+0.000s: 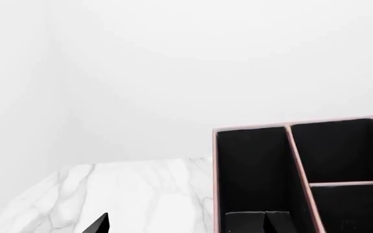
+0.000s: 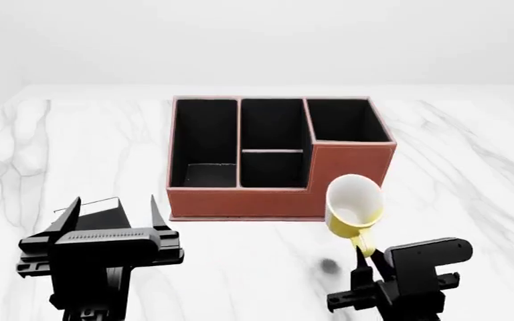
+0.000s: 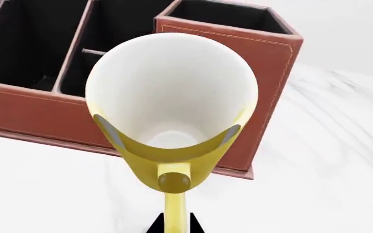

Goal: Pick up the yellow and white mug and place it to the right of the caddy.

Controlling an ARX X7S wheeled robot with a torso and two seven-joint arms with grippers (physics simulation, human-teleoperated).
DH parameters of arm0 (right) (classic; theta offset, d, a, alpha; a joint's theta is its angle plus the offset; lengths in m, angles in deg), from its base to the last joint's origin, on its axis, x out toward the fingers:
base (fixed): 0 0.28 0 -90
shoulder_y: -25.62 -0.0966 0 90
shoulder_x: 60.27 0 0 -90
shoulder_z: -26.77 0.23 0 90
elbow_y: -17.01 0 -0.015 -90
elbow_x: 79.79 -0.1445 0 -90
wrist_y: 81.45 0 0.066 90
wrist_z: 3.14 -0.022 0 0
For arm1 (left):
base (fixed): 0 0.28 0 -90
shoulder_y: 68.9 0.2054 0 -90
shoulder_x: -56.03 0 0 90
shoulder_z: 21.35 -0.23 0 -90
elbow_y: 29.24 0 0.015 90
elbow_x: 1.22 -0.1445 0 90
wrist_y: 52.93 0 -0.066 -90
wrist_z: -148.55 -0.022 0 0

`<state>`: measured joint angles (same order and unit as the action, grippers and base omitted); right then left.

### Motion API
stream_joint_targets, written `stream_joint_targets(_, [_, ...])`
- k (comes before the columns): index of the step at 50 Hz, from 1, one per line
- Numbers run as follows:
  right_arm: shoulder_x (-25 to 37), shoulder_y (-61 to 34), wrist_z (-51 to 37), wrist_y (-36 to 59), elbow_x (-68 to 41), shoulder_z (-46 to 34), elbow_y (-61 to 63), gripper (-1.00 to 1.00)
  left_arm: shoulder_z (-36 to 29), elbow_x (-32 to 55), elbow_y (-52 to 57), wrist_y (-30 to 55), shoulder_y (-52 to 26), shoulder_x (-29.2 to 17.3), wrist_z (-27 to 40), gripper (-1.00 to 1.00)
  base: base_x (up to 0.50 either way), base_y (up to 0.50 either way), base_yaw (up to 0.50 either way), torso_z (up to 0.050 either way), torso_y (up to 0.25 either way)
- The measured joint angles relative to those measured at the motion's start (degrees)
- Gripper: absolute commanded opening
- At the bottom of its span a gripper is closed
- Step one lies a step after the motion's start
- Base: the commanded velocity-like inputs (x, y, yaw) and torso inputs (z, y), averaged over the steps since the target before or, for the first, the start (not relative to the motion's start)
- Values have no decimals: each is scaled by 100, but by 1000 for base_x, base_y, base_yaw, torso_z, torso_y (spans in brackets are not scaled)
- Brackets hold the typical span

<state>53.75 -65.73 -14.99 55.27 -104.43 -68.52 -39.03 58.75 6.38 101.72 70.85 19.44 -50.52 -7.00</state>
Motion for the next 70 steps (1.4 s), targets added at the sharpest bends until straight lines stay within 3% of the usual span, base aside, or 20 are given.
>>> stream_joint_targets(33, [82, 111, -612, 19, 27, 1028, -267, -100, -56, 26, -2, -11, 0, -53, 86, 100, 0, 0, 0, 0, 1])
stream_joint_targets(70, [-67, -1441, -800, -225, 425, 750, -2310, -100, -78, 95, -25, -63, 18, -110, 155, 100, 0, 0, 0, 0, 1])
